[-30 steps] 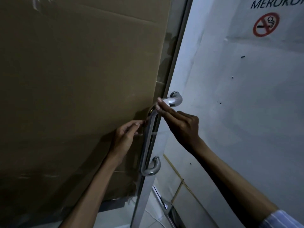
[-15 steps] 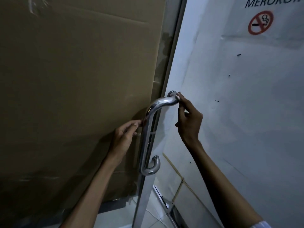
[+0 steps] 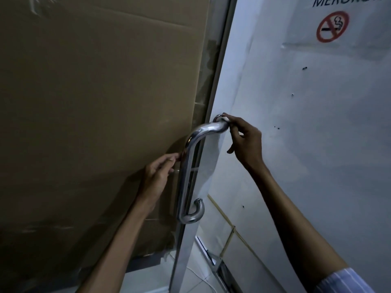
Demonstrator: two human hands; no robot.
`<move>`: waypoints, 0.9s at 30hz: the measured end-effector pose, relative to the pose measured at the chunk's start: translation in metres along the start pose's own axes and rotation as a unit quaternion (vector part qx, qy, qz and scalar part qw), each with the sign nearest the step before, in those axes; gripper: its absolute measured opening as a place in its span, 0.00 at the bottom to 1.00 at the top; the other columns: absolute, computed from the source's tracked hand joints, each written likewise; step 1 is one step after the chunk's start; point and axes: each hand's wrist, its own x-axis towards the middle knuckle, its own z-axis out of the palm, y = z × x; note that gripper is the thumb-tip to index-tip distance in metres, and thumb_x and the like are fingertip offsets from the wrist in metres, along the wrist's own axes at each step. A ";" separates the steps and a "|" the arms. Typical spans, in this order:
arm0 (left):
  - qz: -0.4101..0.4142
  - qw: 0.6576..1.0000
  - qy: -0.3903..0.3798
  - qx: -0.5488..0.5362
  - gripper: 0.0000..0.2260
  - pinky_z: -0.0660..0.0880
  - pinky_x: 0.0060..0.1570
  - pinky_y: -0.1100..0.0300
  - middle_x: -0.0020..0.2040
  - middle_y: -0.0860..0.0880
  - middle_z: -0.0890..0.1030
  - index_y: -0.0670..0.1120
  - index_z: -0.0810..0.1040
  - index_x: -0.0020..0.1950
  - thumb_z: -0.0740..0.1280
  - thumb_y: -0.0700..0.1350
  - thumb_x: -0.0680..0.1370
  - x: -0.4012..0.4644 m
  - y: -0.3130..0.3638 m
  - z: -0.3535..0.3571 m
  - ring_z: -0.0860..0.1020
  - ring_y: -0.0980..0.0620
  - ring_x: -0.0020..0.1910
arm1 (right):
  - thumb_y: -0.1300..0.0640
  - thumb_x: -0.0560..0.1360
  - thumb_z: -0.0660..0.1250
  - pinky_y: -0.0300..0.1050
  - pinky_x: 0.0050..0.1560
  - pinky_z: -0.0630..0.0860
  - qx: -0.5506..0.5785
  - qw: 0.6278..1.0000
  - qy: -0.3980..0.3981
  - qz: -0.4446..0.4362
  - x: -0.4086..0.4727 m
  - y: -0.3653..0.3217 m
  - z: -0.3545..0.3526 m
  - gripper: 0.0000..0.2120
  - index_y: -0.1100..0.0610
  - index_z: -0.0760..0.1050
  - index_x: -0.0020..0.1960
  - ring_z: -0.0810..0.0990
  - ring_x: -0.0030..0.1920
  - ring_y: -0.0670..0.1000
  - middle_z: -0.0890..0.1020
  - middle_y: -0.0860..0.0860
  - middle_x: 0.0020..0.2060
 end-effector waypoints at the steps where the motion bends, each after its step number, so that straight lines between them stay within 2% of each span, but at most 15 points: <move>1: 0.001 1.000 0.002 -0.007 0.11 0.73 0.42 0.72 0.54 0.56 0.87 0.55 0.85 0.56 0.66 0.52 0.79 0.000 -0.001 0.001 0.78 0.61 0.44 | 0.64 0.83 0.62 0.53 0.26 0.82 0.001 1.000 0.002 -0.004 -0.003 -0.003 -0.001 0.16 0.52 0.84 0.64 0.87 0.46 0.51 0.85 0.43 0.62; 3: 0.001 1.000 0.008 -0.014 0.09 0.73 0.43 0.72 0.52 0.59 0.87 0.56 0.85 0.55 0.66 0.47 0.83 -0.001 -0.002 0.001 0.77 0.59 0.44 | 0.64 0.83 0.63 0.50 0.26 0.82 -0.003 0.999 0.003 -0.041 -0.013 -0.009 0.000 0.16 0.52 0.83 0.65 0.88 0.47 0.50 0.83 0.44 0.65; 6: -0.002 1.000 0.009 -0.009 0.10 0.73 0.42 0.72 0.52 0.58 0.87 0.56 0.85 0.55 0.65 0.46 0.83 0.000 -0.002 0.003 0.77 0.61 0.43 | 0.60 0.83 0.64 0.47 0.31 0.82 -0.057 0.990 -0.020 -0.125 -0.025 -0.017 0.004 0.17 0.50 0.81 0.69 0.84 0.33 0.45 0.81 0.41 0.67; 7: 0.002 1.000 0.008 -0.008 0.10 0.73 0.42 0.72 0.52 0.57 0.87 0.56 0.85 0.55 0.65 0.46 0.83 0.000 -0.002 0.003 0.78 0.63 0.42 | 0.59 0.83 0.65 0.47 0.35 0.83 -0.083 0.983 -0.032 -0.158 -0.027 -0.018 0.006 0.17 0.49 0.80 0.70 0.83 0.32 0.42 0.80 0.41 0.68; 9: 0.003 1.000 0.009 -0.003 0.09 0.73 0.42 0.72 0.52 0.58 0.87 0.56 0.85 0.55 0.65 0.47 0.83 0.001 -0.002 0.003 0.78 0.65 0.41 | 0.59 0.82 0.67 0.46 0.42 0.84 -0.131 0.963 -0.066 -0.227 -0.027 -0.021 0.008 0.19 0.49 0.78 0.72 0.84 0.38 0.40 0.79 0.42 0.70; 11: -0.002 1.000 0.013 0.004 0.09 0.72 0.42 0.70 0.50 0.60 0.87 0.58 0.85 0.53 0.65 0.50 0.82 0.001 -0.002 0.002 0.78 0.64 0.41 | 0.60 0.83 0.68 0.47 0.45 0.84 -0.173 0.933 -0.112 -0.296 -0.027 -0.021 0.013 0.21 0.49 0.75 0.74 0.87 0.48 0.44 0.75 0.41 0.73; 12: -0.002 1.000 0.020 0.002 0.10 0.72 0.41 0.69 0.47 0.61 0.87 0.58 0.86 0.51 0.65 0.49 0.83 0.000 -0.002 0.003 0.78 0.63 0.40 | 0.60 0.83 0.67 0.47 0.44 0.84 -0.197 0.912 -0.138 -0.331 -0.027 -0.020 0.017 0.21 0.49 0.75 0.75 0.87 0.49 0.47 0.74 0.42 0.74; 14: -0.005 0.999 0.042 -0.011 0.12 0.73 0.41 0.68 0.41 0.61 0.86 0.55 0.85 0.50 0.64 0.43 0.85 0.000 -0.001 0.005 0.79 0.64 0.38 | 0.60 0.83 0.66 0.48 0.38 0.83 -0.235 0.865 -0.194 -0.400 -0.032 -0.012 0.028 0.19 0.50 0.77 0.73 0.87 0.41 0.50 0.77 0.46 0.73; 17: -0.016 0.998 0.047 -0.033 0.11 0.74 0.39 0.72 0.39 0.59 0.86 0.46 0.83 0.55 0.62 0.38 0.85 -0.002 -0.001 0.006 0.82 0.64 0.38 | 0.62 0.80 0.69 0.41 0.31 0.73 -0.278 0.792 -0.251 -0.481 -0.038 -0.002 0.034 0.19 0.52 0.79 0.70 0.81 0.29 0.52 0.82 0.51 0.67; 19: -0.017 0.999 0.043 -0.019 0.12 0.73 0.38 0.73 0.40 0.57 0.86 0.49 0.84 0.52 0.62 0.39 0.85 -0.004 -0.004 0.004 0.81 0.61 0.40 | 0.62 0.81 0.69 0.40 0.32 0.67 -0.292 0.783 -0.237 -0.495 -0.034 -0.002 0.032 0.17 0.51 0.81 0.68 0.79 0.28 0.50 0.83 0.50 0.66; 23: -0.028 0.998 0.048 -0.003 0.13 0.73 0.37 0.73 0.37 0.62 0.85 0.53 0.83 0.49 0.62 0.39 0.85 -0.006 -0.015 0.002 0.79 0.67 0.36 | 0.61 0.82 0.69 0.41 0.32 0.71 -0.278 0.804 -0.210 -0.482 -0.036 0.000 0.036 0.14 0.52 0.82 0.66 0.81 0.30 0.50 0.82 0.50 0.68; 27: -0.033 0.998 0.044 0.019 0.13 0.71 0.37 0.72 0.37 0.63 0.85 0.52 0.84 0.50 0.61 0.39 0.85 -0.007 -0.025 -0.001 0.76 0.66 0.34 | 0.61 0.84 0.64 0.43 0.30 0.73 -0.286 0.769 -0.263 -0.508 -0.068 0.027 0.047 0.14 0.53 0.80 0.66 0.82 0.33 0.52 0.82 0.51 0.68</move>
